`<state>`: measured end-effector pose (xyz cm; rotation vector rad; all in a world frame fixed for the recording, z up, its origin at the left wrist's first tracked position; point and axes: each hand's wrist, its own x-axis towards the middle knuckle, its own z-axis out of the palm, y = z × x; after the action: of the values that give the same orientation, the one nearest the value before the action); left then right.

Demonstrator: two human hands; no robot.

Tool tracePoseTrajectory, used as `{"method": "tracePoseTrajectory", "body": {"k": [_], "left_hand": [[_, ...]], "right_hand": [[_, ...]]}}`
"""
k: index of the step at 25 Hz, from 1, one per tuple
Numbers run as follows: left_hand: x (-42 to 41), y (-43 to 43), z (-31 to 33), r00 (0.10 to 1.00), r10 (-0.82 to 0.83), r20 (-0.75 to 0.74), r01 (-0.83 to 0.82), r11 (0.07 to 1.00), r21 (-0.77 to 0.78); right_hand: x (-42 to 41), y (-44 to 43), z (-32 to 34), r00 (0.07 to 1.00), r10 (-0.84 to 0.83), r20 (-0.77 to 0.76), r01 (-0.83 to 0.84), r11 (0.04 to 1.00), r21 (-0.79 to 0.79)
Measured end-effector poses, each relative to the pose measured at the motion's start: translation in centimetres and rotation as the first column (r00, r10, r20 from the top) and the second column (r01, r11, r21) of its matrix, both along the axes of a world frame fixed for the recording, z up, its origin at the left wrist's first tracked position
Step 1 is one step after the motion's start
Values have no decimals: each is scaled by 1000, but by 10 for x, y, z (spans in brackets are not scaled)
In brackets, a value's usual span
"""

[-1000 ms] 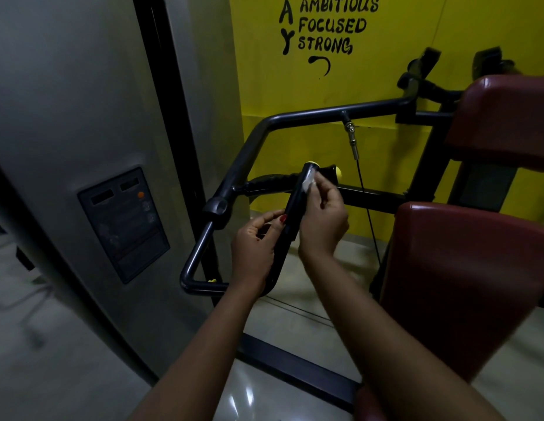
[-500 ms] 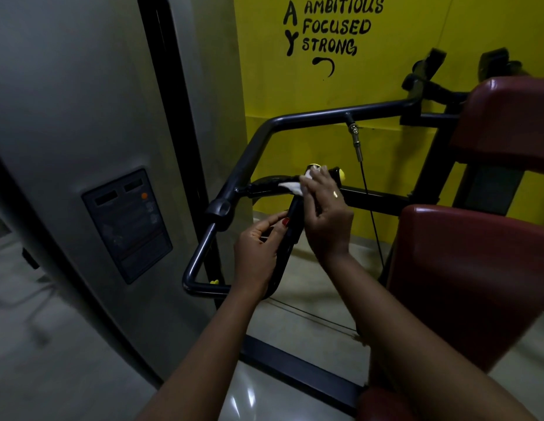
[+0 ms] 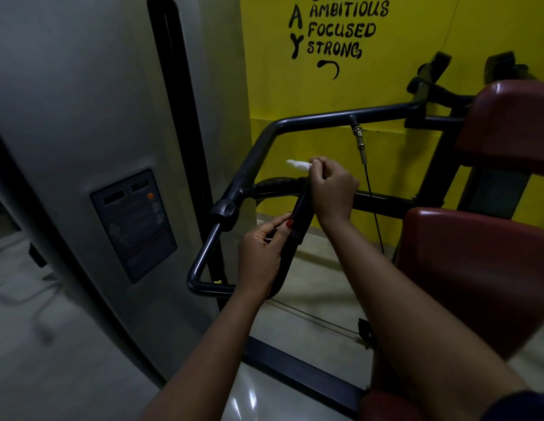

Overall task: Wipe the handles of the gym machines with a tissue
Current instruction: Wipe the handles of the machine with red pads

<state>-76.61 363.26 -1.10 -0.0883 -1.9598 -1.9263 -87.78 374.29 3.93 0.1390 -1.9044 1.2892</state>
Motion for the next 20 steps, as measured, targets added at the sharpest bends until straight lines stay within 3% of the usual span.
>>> {"method": "tracePoseTrajectory", "body": {"k": [2,3,6,8,9,10,11,12,13,14,15,16,20], "left_hand": [[1,0,1,1000,2,-8,-2,1000,-6],[1,0,0,1000,3,-10,-3,1000,-2],[-2,0,-1,1000,2,-2,-2,1000,17],[-4,0,-3,1000,-6,10,6,1000,26],[-5,0,-3,1000,-8,14,7,999,32],[-5,0,-3,1000,-8,16,7,999,36],[-5,0,-2,1000,-9,15,8,999,36],[-5,0,-2,1000,-12,14,12,999,32],[-5,0,-1,1000,-17,9,17,999,29],[-5,-1,-1,1000,-20,4,20,999,28],[-4,-1,-1,1000,-21,-3,21,999,26],[-4,-1,-1,1000,-21,-9,21,1000,21],[-6,0,-1,1000,-21,-11,21,999,29]], "right_hand": [[12,-12,-12,996,-81,-34,73,978,-193],[14,-15,-17,990,-123,-73,109,978,-179],[7,0,-8,971,-54,-234,95,981,170],[-3,12,6,994,38,-101,-4,948,318],[-7,14,10,998,52,22,-56,964,260],[-7,14,11,987,83,136,-94,993,76],[-4,10,11,961,152,233,-101,971,-218],[4,3,10,924,261,280,-81,848,-524],[12,-3,8,893,365,262,-43,649,-759],[20,-8,6,875,438,206,-15,449,-893],[27,-13,3,867,472,163,9,312,-950],[35,-17,-1,861,488,145,24,245,-969],[70,-32,-27,802,586,118,11,183,-983]]}}
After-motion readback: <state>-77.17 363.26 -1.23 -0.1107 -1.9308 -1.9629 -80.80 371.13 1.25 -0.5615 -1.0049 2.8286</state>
